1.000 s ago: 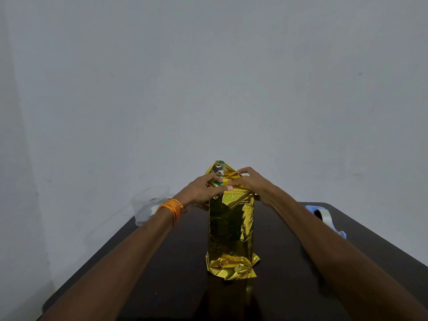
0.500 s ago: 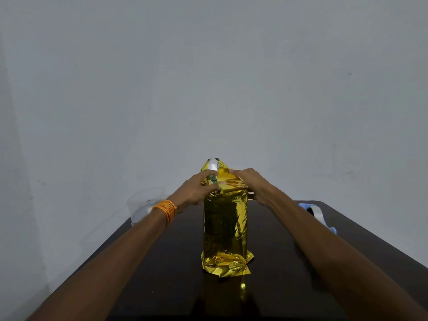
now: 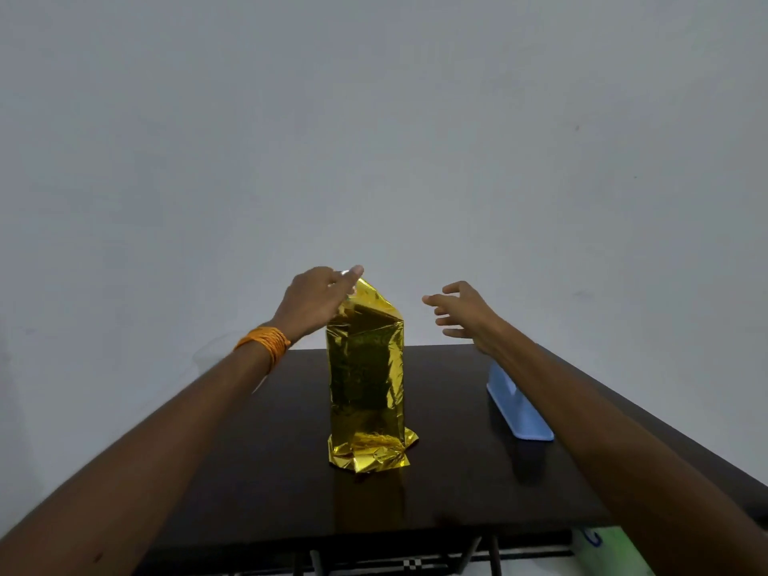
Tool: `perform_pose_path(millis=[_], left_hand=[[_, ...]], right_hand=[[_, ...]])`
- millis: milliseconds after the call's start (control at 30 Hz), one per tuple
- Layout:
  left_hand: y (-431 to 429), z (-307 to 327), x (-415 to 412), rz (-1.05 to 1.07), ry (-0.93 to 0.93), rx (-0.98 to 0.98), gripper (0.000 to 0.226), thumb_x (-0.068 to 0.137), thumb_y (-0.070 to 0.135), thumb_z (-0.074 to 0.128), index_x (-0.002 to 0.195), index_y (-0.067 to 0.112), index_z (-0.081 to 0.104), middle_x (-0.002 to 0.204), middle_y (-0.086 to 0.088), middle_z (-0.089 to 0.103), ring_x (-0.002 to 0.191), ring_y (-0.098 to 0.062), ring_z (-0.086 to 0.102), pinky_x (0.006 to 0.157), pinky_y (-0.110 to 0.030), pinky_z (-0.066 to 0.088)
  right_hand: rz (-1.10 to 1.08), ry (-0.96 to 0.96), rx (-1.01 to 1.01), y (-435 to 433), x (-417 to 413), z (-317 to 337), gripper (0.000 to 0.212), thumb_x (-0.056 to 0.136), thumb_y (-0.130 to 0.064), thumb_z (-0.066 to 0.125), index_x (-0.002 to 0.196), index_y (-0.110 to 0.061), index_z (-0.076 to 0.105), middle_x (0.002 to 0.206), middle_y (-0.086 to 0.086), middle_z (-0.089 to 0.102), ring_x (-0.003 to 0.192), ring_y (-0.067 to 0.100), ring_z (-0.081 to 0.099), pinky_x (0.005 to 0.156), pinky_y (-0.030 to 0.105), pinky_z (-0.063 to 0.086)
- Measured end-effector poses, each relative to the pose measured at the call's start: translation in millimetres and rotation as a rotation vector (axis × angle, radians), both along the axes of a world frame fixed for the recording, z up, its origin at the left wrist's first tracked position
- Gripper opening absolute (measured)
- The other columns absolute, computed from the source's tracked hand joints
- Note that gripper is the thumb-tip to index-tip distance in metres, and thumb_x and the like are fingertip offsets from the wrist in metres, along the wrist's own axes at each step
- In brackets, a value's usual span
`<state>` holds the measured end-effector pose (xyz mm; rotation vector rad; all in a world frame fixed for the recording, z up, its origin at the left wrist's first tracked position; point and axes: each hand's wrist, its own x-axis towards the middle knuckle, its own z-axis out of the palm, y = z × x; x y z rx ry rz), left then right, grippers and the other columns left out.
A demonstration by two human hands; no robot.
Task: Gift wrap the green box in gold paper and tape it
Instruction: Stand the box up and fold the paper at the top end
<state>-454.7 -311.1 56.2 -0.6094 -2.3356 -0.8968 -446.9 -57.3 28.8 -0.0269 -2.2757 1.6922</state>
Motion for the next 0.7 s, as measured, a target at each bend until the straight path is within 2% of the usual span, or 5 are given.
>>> perform_pose_path(millis=[167,367,567,633,700], left_hand=[[49.0,23.8,14.0,-0.038,0.175,0.12,0.035,0.097,0.041,0.057,0.096,0.011,0.075,0.114,-0.005,0.07,0.111,-0.019,0.06,0.092,-0.028,0.039],[133.6,25.3,25.0,-0.117,0.155,0.035,0.016,0.087,0.025,0.064,0.091,0.014,0.076,0.097,0.0,0.075,0.095,-0.018,0.066,0.08,-0.025,0.045],[191.5,-31.2,11.7,-0.215,-0.1,-0.05,0.014,0.083,0.017,0.065,0.09,0.01,0.076,0.093,-0.005,0.074,0.089,-0.023,0.067,0.079,-0.033,0.055],[204.8,-55.5,4.6,-0.247,-0.219,-0.056,0.015,0.081,0.015,0.067,0.092,0.009,0.075,0.096,-0.006,0.073,0.091,-0.022,0.066,0.08,-0.033,0.055],[216.7,-78.6,-1.5,-0.272,-0.336,-0.075,0.016,0.08,0.012,0.068,0.093,0.005,0.074,0.098,-0.01,0.073,0.091,-0.025,0.067,0.079,-0.037,0.058]], right_hand=[[-0.137,0.026,0.01,44.7,16.0,-2.3,0.038,0.09,-0.031,0.071,0.119,-0.012,0.056,0.108,0.012,0.068,0.087,0.018,0.063,0.075,0.03,0.053],[-0.272,0.028,0.131,94.4,39.1,-16.9,0.023,0.091,-0.024,0.069,0.101,-0.002,0.069,0.104,0.013,0.071,0.082,0.018,0.061,0.064,0.026,0.047],[-0.417,-0.089,0.176,133.4,50.2,-49.8,0.039,0.087,-0.021,0.07,0.103,0.014,0.066,0.101,0.03,0.068,0.074,0.021,0.054,0.063,0.03,0.042],[-0.441,-0.166,0.179,141.5,50.4,-61.7,0.038,0.087,-0.023,0.068,0.104,0.012,0.068,0.09,0.024,0.067,0.074,0.021,0.052,0.063,0.03,0.041],[-0.432,-0.247,0.17,143.7,49.6,-72.3,0.034,0.09,-0.027,0.067,0.103,0.004,0.069,0.091,0.013,0.066,0.071,0.018,0.054,0.059,0.027,0.042]])
